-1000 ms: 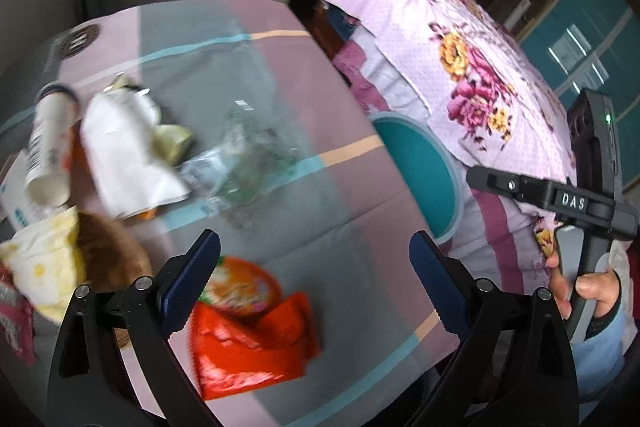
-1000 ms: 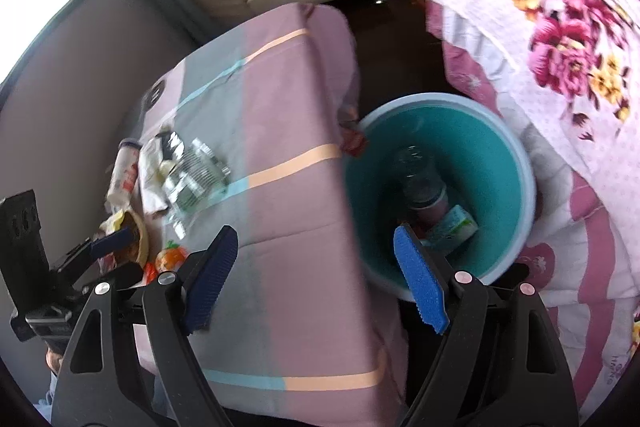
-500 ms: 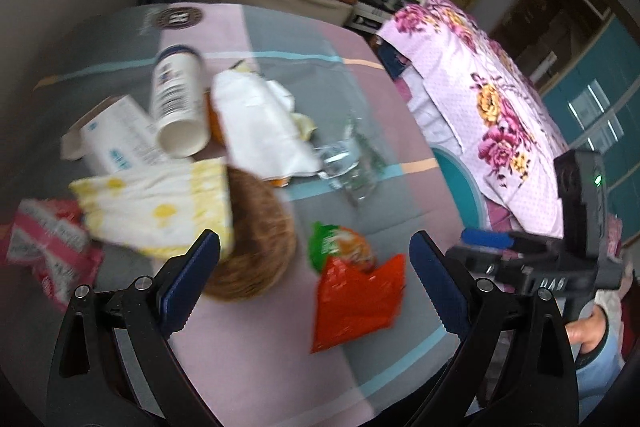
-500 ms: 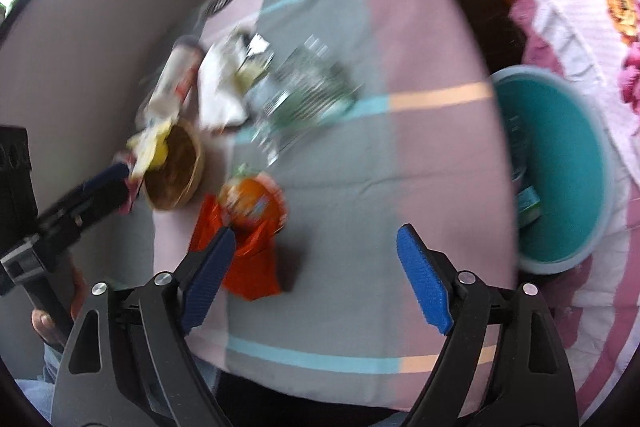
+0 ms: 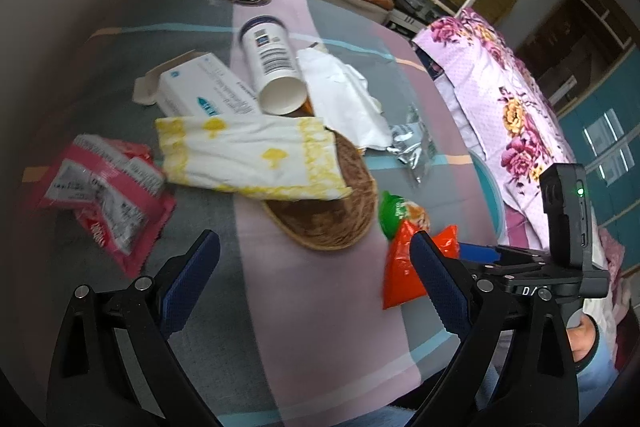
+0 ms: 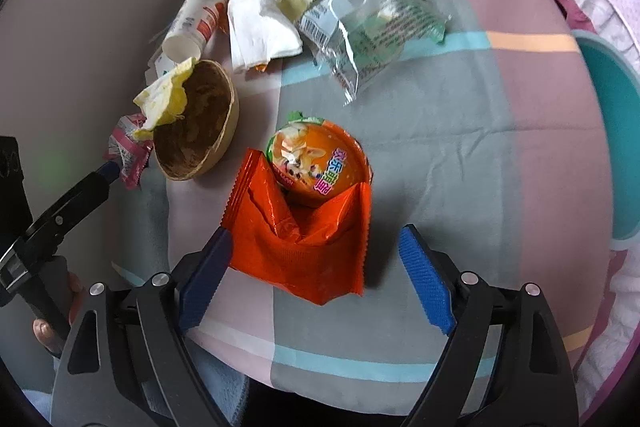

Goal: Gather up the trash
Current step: 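Move back to the table and grasp the orange snack wrapper with the right tool, then grasp the yellow-patterned napkin with the left tool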

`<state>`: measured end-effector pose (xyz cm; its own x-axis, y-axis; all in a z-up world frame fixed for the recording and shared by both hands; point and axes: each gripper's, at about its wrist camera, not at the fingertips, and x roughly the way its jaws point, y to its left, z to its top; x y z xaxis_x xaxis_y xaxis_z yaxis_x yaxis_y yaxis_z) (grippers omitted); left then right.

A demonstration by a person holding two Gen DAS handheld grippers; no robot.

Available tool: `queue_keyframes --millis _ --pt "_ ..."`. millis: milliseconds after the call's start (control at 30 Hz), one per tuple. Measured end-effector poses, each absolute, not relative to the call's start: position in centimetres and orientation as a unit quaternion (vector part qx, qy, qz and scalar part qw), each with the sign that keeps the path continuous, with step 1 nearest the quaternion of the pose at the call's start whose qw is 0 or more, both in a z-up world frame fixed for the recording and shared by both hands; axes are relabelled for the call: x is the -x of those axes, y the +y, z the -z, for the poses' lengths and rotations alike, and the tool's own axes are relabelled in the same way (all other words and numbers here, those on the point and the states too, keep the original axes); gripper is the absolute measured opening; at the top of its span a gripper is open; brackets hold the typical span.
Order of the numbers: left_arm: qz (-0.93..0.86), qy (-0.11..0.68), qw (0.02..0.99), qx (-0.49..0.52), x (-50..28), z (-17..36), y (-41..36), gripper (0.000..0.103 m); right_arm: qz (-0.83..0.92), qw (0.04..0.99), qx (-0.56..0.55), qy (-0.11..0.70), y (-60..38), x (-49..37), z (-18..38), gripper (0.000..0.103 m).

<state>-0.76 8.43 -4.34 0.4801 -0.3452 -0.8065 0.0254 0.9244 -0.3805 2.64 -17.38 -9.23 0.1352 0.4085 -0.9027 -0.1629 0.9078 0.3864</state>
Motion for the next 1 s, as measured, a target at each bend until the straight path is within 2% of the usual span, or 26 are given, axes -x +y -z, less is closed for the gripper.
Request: queue_keyframes --millis 100,167,200,267,367,700,833,1000 --pt "0.105 0.502 0.842 0.167 0.8 4.7 8.7 0.096 -0.192 0.748 -0.089 0.629 -17.0 -2.3 9.4 0.079" --pt "0.103 0.505 0.840 0.166 0.7 5.0 8.6 0.096 -0.200 0.744 -0.084 0.632 -16.6 -2.0 9.8 0.046" --pt "0.103 0.507 0.840 0.165 0.7 5.1 8.6 0.096 -0.204 0.743 -0.086 0.632 -16.6 -1.9 9.8 0.044" --pt "0.104 0.509 0.839 0.163 0.6 5.2 8.4 0.096 -0.210 0.745 -0.084 0.627 -16.2 -1.9 9.7 0.023" --pt "0.106 0.509 0.840 0.156 0.6 5.0 8.0 0.096 -0.217 0.751 -0.083 0.619 -16.2 -1.7 9.0 0.019" --pt "0.070 0.496 0.854 0.139 -0.3 4.2 8.2 0.096 -0.206 0.785 -0.097 0.575 -19.0 -2.4 5.3 0.019" --pt "0.045 0.472 0.880 0.038 -0.7 3.3 7.4 0.096 -0.199 0.787 -0.113 0.573 -20.0 -2.9 5.3 0.019" --pt "0.077 0.487 0.869 -0.050 -1.8 4.4 7.1 0.096 -0.197 0.786 -0.123 0.573 -20.2 -3.8 5.3 0.019"
